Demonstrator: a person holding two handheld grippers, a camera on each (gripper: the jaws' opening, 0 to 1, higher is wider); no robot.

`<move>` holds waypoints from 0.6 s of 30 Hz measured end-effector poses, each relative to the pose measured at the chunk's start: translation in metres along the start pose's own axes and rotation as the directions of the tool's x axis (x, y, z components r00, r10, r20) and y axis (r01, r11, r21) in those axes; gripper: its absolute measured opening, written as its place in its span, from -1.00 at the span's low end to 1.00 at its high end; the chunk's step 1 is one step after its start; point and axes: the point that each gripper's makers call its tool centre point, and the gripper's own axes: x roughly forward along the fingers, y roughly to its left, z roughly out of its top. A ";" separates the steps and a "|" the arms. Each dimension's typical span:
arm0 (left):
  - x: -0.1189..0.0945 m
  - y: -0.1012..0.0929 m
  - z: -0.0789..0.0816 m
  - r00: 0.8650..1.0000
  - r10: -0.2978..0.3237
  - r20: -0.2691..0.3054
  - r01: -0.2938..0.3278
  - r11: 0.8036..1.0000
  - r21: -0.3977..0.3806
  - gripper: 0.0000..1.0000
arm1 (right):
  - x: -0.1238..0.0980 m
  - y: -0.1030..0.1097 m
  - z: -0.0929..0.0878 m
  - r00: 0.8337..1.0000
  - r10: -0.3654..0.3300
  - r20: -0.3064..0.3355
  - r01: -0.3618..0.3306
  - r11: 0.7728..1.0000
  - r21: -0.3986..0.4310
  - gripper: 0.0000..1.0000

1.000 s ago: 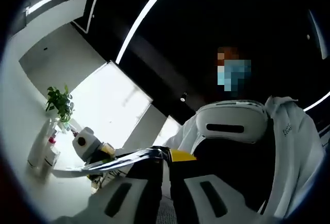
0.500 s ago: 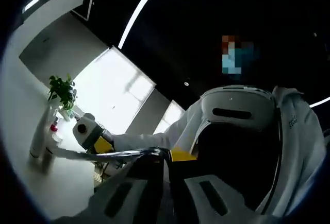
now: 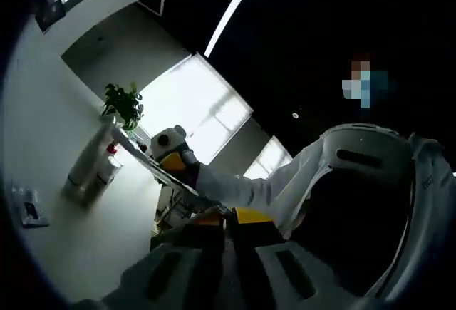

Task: Arrange the skincare products in the storage area until every visible bottle or jar stands upright without overlapping.

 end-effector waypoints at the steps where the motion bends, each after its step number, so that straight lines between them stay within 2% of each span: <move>1: 0.001 0.009 0.000 0.999 0.039 0.010 -0.039 0.999 -0.015 -0.96 | -0.001 -0.003 0.001 1.000 -0.022 0.004 0.022 0.999 -0.029 -1.00; 3: 0.001 0.016 -0.006 0.998 0.061 -0.017 -0.062 0.998 -0.030 -0.96 | 0.000 -0.009 0.003 0.997 -0.072 0.010 0.072 0.995 -0.064 -1.00; 4: 0.002 0.021 -0.007 0.996 0.087 -0.019 -0.088 0.995 -0.036 -0.97 | 0.000 -0.012 0.002 0.995 -0.101 0.002 0.101 0.989 -0.110 -1.00; 6: 0.001 0.029 -0.015 0.992 0.122 -0.045 -0.125 0.990 -0.069 -0.98 | 0.000 -0.014 0.003 0.992 -0.122 0.006 0.122 0.984 -0.127 -1.00; 9: -0.001 0.042 -0.020 0.981 0.188 -0.050 -0.192 0.978 -0.079 -1.00 | 0.000 -0.014 0.005 0.991 -0.131 0.020 0.133 0.980 -0.146 -1.00; 10: -0.001 0.045 -0.020 0.980 0.196 -0.041 -0.199 0.976 -0.088 -1.00 | -0.002 -0.021 0.005 0.984 -0.178 0.012 0.177 0.965 -0.195 -1.00; 11: -0.001 0.047 -0.020 0.979 0.199 -0.041 -0.203 0.974 -0.105 -1.00 | -0.002 -0.022 0.004 0.982 -0.190 0.007 0.187 0.960 -0.209 -1.00; 13: -0.001 0.053 -0.022 0.975 0.220 -0.034 -0.223 0.966 -0.130 -1.00 | -0.002 -0.021 0.004 0.982 -0.188 0.011 0.186 0.961 -0.207 -1.00; 15: -0.003 0.065 -0.028 0.961 0.271 -0.053 -0.276 0.944 -0.182 -1.00 | -0.003 -0.022 0.005 0.982 -0.188 0.005 0.185 0.961 -0.206 -1.00; 18: -0.003 0.075 -0.029 0.956 0.290 -0.037 -0.291 0.931 -0.220 -1.00 | -0.005 -0.037 0.003 0.965 -0.262 -0.010 0.252 0.937 -0.242 -1.00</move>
